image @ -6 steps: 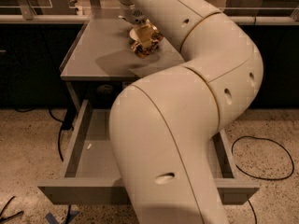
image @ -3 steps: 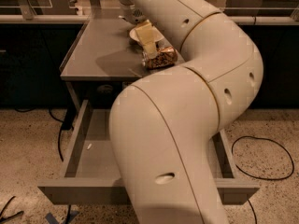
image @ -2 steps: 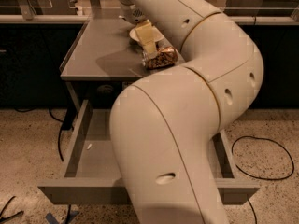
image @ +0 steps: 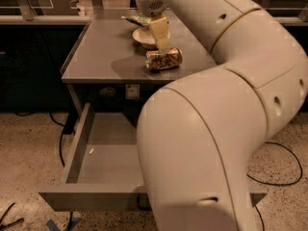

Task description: Pick orange can from top drawer and place on counter

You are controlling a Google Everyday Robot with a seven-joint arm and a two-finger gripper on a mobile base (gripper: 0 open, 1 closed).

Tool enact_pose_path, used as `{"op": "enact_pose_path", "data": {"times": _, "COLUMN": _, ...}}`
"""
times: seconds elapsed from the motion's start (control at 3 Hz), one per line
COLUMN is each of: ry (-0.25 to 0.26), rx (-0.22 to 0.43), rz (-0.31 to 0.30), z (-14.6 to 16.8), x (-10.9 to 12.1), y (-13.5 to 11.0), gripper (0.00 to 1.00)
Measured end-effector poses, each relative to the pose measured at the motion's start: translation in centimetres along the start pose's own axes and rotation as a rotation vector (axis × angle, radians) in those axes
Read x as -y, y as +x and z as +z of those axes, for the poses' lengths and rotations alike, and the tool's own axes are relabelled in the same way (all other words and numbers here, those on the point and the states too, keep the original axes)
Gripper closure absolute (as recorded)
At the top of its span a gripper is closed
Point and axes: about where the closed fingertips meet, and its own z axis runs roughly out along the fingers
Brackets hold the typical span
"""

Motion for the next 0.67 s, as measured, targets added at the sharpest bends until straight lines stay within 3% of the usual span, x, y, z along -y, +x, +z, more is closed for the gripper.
{"op": "enact_pose_path", "data": {"times": 0.33, "ry": 0.070, "rx": 0.010, "rz": 0.061, "z": -2.9, "x": -1.0, "y": 3.1, "gripper": 0.00}}
{"op": "enact_pose_path", "data": {"times": 0.67, "ry": 0.105, "rx": 0.001, "rz": 0.112, "z": -4.5, "x": -2.1, "y": 5.4, "gripper": 0.00}}
